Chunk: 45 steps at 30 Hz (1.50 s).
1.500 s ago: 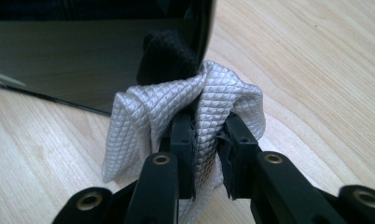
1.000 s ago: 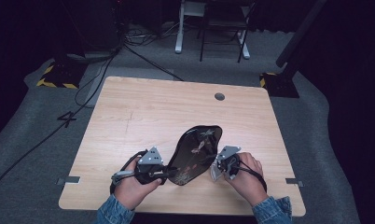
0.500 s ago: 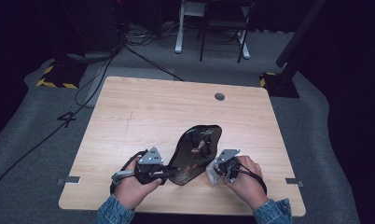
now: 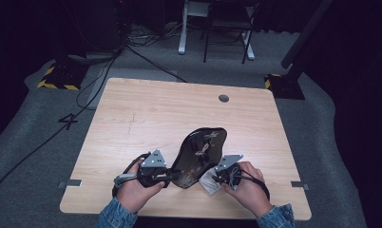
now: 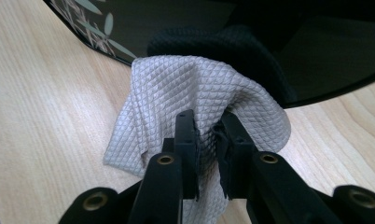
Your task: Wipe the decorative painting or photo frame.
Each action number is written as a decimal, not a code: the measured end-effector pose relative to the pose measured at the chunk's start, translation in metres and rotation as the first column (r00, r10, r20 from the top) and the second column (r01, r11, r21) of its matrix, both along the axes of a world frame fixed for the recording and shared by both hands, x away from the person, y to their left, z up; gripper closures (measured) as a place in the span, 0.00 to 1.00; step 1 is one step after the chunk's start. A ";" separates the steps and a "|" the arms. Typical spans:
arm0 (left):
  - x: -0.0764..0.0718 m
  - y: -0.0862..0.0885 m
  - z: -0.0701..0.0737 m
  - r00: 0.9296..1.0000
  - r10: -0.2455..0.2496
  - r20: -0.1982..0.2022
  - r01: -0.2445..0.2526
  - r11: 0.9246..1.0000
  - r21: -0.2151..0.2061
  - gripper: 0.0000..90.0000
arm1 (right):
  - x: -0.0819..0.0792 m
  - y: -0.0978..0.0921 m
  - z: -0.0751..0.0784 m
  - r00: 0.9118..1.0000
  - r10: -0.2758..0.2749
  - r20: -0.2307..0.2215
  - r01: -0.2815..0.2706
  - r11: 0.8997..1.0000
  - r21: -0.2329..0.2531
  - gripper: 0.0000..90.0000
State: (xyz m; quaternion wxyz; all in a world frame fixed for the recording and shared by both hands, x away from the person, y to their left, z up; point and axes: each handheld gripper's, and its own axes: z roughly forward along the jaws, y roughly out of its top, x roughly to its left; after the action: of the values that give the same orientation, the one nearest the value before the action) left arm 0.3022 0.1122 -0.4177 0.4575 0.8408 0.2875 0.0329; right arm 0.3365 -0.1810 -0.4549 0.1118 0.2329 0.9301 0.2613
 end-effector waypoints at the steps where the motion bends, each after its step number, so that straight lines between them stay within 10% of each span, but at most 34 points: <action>1: 0.000 0.000 0.000 1.000 0.001 0.003 -0.001 1.000 0.001 0.87 | -0.001 -0.002 0.001 1.000 -0.003 0.002 0.003 1.000 0.010 0.89; 23: 0.007 0.002 0.001 0.999 -0.003 0.034 0.003 1.000 0.002 0.87 | -0.016 -0.069 0.040 0.988 -0.153 0.032 0.147 0.981 0.124 0.90; 31: 0.011 0.004 0.000 0.999 -0.020 0.048 0.020 1.000 -0.001 0.87 | -0.031 -0.056 0.033 0.996 -0.061 -0.064 0.066 0.995 0.072 0.90; 45: 0.017 0.004 -0.003 0.997 -0.035 0.065 0.036 0.999 -0.019 0.87 | -0.038 -0.011 0.001 0.982 0.071 -0.177 -0.067 0.997 0.033 0.89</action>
State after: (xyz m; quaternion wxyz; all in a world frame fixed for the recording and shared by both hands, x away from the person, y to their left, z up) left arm 0.3195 0.1160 -0.4202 0.4758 0.8395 0.2577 0.0490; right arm 0.2981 -0.1924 -0.4539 0.0157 0.2244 0.9402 0.2558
